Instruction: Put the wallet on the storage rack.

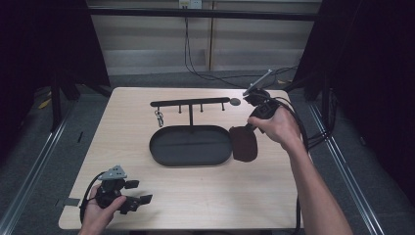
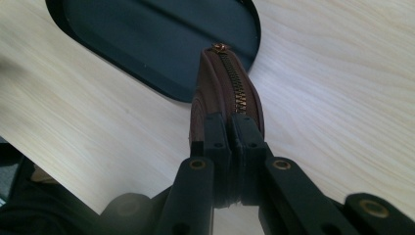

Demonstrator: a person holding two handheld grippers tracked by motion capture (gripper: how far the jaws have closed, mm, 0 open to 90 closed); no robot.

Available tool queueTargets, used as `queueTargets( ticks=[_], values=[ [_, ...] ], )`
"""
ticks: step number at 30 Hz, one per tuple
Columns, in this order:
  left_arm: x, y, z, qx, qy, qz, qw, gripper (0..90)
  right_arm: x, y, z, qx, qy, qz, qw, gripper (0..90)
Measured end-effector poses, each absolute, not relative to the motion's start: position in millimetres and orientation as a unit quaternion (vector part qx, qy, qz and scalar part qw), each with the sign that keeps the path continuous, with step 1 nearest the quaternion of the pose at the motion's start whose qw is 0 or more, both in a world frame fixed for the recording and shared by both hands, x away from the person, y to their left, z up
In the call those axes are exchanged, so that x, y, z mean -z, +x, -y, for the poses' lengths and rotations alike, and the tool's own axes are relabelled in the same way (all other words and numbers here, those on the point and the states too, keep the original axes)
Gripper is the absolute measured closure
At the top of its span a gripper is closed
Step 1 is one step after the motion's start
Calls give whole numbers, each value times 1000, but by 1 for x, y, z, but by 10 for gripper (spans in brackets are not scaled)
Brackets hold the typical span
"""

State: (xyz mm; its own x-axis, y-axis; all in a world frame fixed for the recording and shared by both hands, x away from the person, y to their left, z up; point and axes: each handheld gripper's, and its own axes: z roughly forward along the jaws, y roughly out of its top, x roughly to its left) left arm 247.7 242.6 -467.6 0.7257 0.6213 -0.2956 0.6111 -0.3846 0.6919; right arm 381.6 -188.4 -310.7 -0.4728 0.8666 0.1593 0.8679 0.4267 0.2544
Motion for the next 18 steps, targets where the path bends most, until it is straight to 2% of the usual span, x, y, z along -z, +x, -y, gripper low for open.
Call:
queueTargets(
  ticks=[18],
  values=[
    [467,248,-243,-7,832,-370,414,196,323,406,172,221,-513,829,32,862]
  ],
)
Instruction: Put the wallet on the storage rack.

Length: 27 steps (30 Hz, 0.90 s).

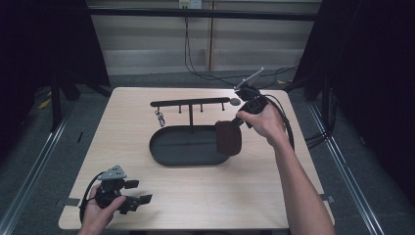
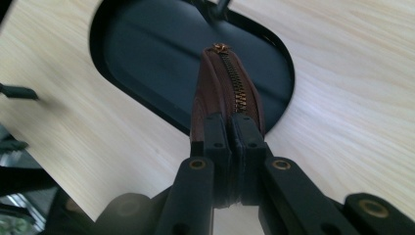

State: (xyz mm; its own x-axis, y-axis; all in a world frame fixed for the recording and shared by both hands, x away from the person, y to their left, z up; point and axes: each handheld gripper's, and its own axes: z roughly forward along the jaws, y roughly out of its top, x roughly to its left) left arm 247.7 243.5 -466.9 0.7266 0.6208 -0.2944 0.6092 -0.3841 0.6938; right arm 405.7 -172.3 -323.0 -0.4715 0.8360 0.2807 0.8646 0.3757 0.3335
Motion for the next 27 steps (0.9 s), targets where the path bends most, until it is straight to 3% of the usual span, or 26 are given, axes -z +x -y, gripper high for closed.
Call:
queueTargets(
  ticks=[27],
  values=[
    [466,247,-244,-10,830,-369,417,197,383,427,168,321,-533,779,77,864]
  ],
)
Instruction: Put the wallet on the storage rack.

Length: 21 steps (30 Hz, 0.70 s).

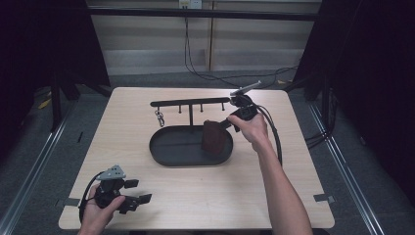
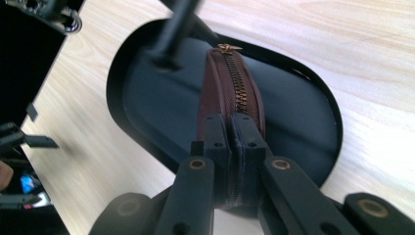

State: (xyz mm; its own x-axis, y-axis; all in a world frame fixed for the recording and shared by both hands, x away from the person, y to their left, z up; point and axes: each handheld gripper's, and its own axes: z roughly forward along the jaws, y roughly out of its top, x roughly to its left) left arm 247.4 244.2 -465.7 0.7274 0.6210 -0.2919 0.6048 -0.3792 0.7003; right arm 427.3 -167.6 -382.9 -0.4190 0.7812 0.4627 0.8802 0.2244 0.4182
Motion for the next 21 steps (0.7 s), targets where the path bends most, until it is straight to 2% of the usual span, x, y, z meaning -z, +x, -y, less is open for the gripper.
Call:
queueTargets(
  ticks=[9,21],
  values=[
    [466,248,-244,-10,830,-369,418,197,413,430,179,356,-553,747,97,863],
    [466,248,-244,-8,832,-366,416,197,435,429,191,354,-580,728,88,853]
  ],
)
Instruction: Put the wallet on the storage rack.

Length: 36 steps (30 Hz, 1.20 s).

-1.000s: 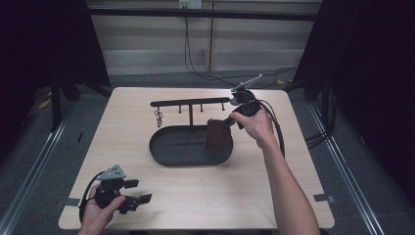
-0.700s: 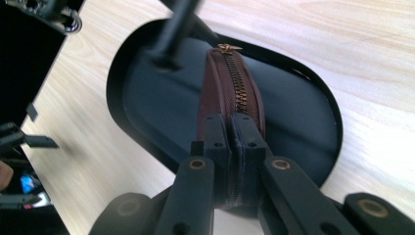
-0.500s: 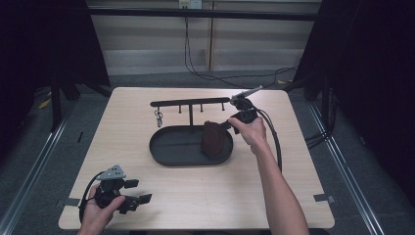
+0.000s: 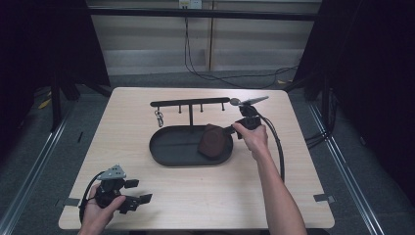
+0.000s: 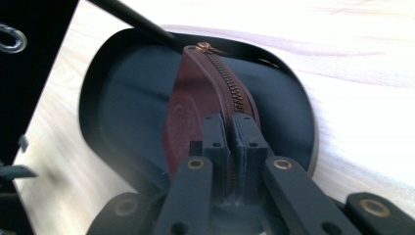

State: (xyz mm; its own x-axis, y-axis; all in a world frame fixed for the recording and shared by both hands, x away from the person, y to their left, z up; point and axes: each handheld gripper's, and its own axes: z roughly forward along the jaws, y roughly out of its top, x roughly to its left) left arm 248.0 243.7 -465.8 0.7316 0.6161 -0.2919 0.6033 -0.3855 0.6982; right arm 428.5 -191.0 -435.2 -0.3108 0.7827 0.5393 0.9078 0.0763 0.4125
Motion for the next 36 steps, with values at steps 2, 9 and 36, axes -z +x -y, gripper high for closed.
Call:
queueTargets(
  ticks=[2,9,36],
  values=[
    [466,248,-244,-8,832,-367,416,197,439,429,191,353,-585,725,85,852],
    [466,248,-244,-11,832,-370,413,197,450,427,186,331,-584,738,75,836],
    [467,252,-242,-15,827,-377,417,202,436,401,191,388,-542,746,-1,251]
  ],
)
